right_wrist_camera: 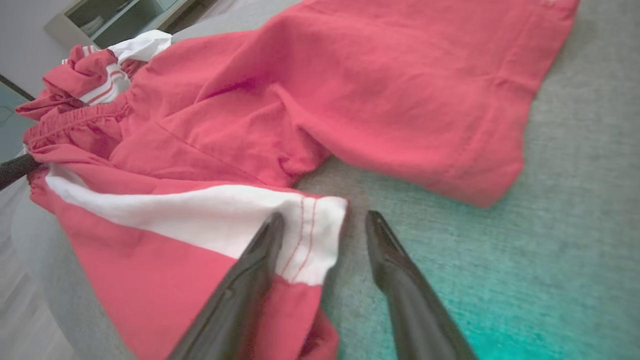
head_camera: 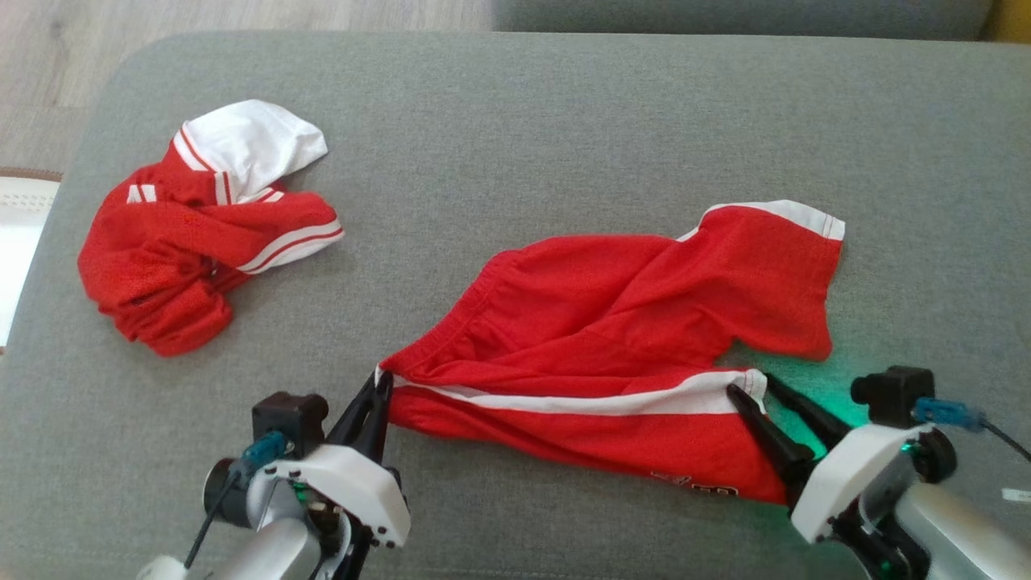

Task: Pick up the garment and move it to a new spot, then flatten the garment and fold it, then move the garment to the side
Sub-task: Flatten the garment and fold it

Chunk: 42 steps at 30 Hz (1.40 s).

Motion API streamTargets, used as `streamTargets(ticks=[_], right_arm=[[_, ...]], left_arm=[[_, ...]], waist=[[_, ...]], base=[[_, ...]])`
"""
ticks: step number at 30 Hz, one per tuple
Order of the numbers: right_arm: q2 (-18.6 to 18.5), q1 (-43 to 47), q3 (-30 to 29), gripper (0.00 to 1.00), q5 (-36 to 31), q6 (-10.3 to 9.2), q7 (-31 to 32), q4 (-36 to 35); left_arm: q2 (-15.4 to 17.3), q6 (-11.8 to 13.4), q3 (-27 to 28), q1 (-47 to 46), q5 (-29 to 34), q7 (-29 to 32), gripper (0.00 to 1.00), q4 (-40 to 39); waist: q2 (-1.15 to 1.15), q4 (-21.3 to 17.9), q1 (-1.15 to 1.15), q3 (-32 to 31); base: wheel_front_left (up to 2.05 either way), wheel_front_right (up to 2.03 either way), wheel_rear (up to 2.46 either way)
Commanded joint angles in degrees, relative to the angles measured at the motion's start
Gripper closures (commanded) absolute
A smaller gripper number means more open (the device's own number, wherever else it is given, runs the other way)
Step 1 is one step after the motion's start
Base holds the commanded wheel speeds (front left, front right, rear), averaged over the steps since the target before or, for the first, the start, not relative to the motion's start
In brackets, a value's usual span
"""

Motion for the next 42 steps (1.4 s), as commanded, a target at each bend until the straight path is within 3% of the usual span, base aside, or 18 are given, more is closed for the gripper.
streamTargets(ticks=[1,2,3,10,15,22,26,30,33,34,39,42], right_arm=[[-1.8,-1.2,1.5,0.52,1.1,-0.04,-0.3,-1.2],[-2.1,-1.5,2.3,0.84,1.6,-0.04,-0.5,-1.1],[-2.3,-1.8,3.2,1.00,2.1,-0.04,-0.7,-1.2],[-4.1,-2.5,5.7,1.00,3.0,-0.04,-5.8,-1.1],[-7.2,-3.2,2.2,1.00,3.2,-0.04,-8.8,-4.1],[-13.5,-11.7,-6.3,1.00,4.0,-0.04,-9.3,-12.3],[-16.4,-21.8,-9.9,1.00,4.1,-0.04,-7.0,-12.7],[-18.8,-33.8,-11.1,1.00,3.4,-0.04,-5.4,-10.3],[-19.8,-43.4,-11.0,1.00,2.0,-0.04,-6.2,-7.7],[-20.1,-49.0,-10.7,1.00,1.0,-0.04,-7.2,-5.5],[-21.1,-57.9,-9.3,1.00,-1.7,-0.04,-9.1,-2.1],[-21.3,-60.2,-7.4,1.00,-2.9,-0.04,-9.8,-1.1]], left_arm=[[0.7,-0.1,1.9,-2.7,0.5,-0.8,1.00,-0.9],[0.7,-0.1,1.7,-2.9,0.7,-0.8,1.00,-0.8],[0.7,0.1,1.7,-3.0,0.9,-0.8,1.00,-0.6],[1.6,0.6,1.2,-2.7,2.3,-1.3,1.00,-1.2],[2.6,-0.6,1.8,-3.4,2.0,-1.4,1.00,-4.6],[2.4,-6.7,3.1,-14.8,-0.2,3.0,1.00,-11.5],[-1.2,-10.5,2.8,-28.3,0.3,6.8,1.00,-9.3],[-7.0,-14.1,2.4,-43.6,2.1,8.1,1.00,-1.2],[-11.0,-16.0,2.9,-54.9,4.3,5.9,1.00,7.0],[-12.9,-16.6,3.5,-61.4,6.0,2.5,1.00,12.3],[-15.1,-16.6,5.8,-70.4,8.1,-2.2,1.00,19.4],[-15.6,-17.1,7.6,-71.3,9.4,-2.7,1.00,20.6]], waist=[[0.00,0.1,0.00,0.0],[0.00,0.1,0.00,-0.1],[0.00,0.1,0.00,-0.2],[0.00,-1.2,0.00,-2.7],[0.00,-3.7,0.00,-4.3],[0.00,-9.0,0.00,-3.0],[0.00,-11.1,0.00,1.1],[0.00,-13.1,0.00,6.7],[0.00,-14.9,0.00,10.5],[0.00,-15.9,0.00,12.2],[0.00,-17.1,0.00,14.5],[0.00,-17.3,0.00,14.8]], base=[[0.00,0.00,0.00],[0.00,0.00,0.00],[0.00,0.00,0.00],[0.00,0.00,0.00],[0.00,0.00,0.00],[0.00,0.00,0.00],[0.00,0.00,0.00],[0.00,0.00,0.00],[0.00,0.00,0.00],[0.00,0.00,0.00],[0.00,0.00,0.00],[0.00,0.00,0.00]])
